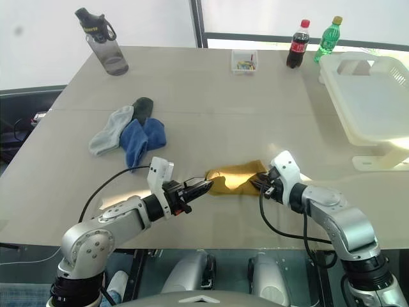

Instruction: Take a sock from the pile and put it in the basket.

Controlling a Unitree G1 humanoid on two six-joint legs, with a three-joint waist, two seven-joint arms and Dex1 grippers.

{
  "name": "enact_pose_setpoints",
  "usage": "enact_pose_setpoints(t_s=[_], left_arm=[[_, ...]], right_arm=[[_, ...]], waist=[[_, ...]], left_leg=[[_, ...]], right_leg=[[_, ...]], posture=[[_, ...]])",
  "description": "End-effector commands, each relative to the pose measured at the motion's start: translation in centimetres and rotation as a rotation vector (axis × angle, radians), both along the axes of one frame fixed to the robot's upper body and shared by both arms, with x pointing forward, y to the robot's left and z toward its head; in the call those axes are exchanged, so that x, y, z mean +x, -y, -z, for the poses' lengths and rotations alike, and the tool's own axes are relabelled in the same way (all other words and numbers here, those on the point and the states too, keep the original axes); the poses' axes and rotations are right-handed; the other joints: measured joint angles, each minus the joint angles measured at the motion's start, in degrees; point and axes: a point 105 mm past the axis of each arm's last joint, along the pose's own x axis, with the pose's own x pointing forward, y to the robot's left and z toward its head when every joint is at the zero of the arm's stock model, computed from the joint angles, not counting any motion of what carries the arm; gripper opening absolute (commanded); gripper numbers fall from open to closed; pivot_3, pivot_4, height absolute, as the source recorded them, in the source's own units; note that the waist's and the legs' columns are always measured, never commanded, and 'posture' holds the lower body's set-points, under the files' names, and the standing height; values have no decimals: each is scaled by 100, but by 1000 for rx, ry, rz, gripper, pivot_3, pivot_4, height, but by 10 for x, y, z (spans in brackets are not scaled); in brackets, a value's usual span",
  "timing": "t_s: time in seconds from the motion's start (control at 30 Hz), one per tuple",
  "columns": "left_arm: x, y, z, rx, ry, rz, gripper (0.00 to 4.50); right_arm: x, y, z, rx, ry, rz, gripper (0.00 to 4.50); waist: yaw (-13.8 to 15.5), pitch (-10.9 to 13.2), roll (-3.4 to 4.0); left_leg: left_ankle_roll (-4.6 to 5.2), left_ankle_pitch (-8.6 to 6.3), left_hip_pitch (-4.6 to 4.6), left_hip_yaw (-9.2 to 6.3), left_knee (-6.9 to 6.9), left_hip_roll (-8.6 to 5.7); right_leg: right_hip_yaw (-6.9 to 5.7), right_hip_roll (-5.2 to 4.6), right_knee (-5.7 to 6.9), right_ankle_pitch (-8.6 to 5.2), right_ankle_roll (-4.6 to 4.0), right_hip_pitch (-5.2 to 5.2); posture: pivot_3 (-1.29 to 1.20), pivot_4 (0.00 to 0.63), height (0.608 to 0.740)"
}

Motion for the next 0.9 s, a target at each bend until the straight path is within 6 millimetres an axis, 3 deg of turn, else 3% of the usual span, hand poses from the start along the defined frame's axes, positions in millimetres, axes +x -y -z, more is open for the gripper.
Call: enact_pose_setpoints(t_s=[0.03,0.2,0.3,0.47,0.6,0.9], left_arm=[[-7,-1,-8,-111,-39,22,1578],[-7,-9,-7,-211,-147,-1,1578],[-10,-12,-9,-221,-165,7,2231],[-4,-21,2,-222,-244,-46,4476],[-2,-20,19,-223,-362,-71,4493],[3,9,12,-352,-448,56,4493]], right_arm=[[-6,-1,5,1,-31,0,1355],[-6,0,5,2,-31,7,1355],[-8,0,6,5,-34,7,1355],[-8,-1,6,10,-33,13,1355],[-9,-2,6,12,-30,18,1355],[-8,-5,5,20,-20,24,1355]], waist=[[0,0,0],[1,-1,-1],[2,-1,-2],[4,-3,-2],[7,-9,-4],[9,-26,-6]], left_leg=[[0,0,0,0,0,0],[0,0,0,-1,0,0],[0,0,1,-2,0,0],[0,0,1,-2,0,-1],[0,0,2,-2,0,-1],[-1,0,5,-2,0,-4]], right_leg=[[0,0,0,0,0,0],[0,-2,0,0,0,0],[-1,0,1,0,0,0],[-1,-1,0,0,0,1],[-1,0,1,0,0,1],[-2,-1,2,0,0,3]], posture=[[0,150,740],[0,150,740],[0,150,740],[0,150,740],[0,150,740],[0,150,740]])
